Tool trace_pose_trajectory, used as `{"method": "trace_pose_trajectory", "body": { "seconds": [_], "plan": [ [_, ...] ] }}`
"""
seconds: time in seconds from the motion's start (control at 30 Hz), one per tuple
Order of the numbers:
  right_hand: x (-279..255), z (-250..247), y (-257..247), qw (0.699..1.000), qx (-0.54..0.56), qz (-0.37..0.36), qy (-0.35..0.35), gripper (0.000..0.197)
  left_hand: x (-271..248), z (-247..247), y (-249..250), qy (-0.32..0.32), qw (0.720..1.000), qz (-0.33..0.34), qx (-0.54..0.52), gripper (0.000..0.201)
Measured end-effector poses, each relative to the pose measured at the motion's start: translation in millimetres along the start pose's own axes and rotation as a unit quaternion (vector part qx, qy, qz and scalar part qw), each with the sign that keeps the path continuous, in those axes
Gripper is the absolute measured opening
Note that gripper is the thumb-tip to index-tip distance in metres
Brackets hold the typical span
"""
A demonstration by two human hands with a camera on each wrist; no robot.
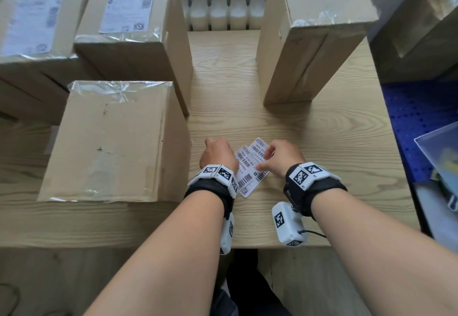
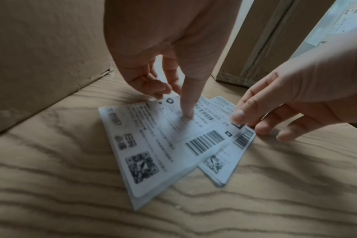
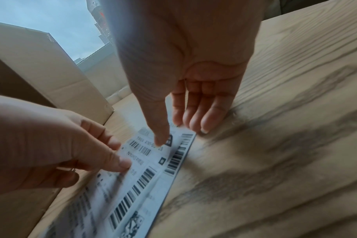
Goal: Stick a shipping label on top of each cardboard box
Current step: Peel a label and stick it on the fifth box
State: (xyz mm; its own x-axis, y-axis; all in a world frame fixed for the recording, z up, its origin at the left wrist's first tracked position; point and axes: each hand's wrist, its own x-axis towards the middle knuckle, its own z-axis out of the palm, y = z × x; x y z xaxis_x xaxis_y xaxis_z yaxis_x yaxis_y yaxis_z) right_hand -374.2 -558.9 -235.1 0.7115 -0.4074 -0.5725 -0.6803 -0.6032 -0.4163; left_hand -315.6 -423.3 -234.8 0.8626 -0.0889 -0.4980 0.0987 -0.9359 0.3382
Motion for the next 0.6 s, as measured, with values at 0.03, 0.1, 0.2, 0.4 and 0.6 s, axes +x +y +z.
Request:
{"method": "trace_pose_trajectory", "body": {
  "seconds": [0.03, 0.1, 0.2, 0.4, 0.6],
  "plan": [
    [0, 0, 0, 1.0, -0.003, 0.0, -0.002, 0.032, 0, 0, 0, 0.005, 1.0, 0.003, -0.005, 0.01],
    [0, -1, -1, 1.0, -0.004, -0.001, -0.004, 0.03, -1, 0, -1, 0.014, 1.0, 0.012, -0.019, 0.007],
    [-1, -1, 0, 1.0, 0.0, -0.001, -0.005, 0.027, -5, -3, 0, 0.018, 0.999, 0.014, -0.044, 0.006],
    [-5, -7, 3, 0.998, 0.056, -0.003, 0.011, 0.023, -15, -17, 1, 0.012, 0.993, 0.01, -0.113, 0.022],
    [-20, -22, -8, 0.994, 0.095, -0.032, 0.04, 0.017, -26, -35, 6, -0.011, 0.981, 0.022, -0.195, 0.018]
  ]
}}
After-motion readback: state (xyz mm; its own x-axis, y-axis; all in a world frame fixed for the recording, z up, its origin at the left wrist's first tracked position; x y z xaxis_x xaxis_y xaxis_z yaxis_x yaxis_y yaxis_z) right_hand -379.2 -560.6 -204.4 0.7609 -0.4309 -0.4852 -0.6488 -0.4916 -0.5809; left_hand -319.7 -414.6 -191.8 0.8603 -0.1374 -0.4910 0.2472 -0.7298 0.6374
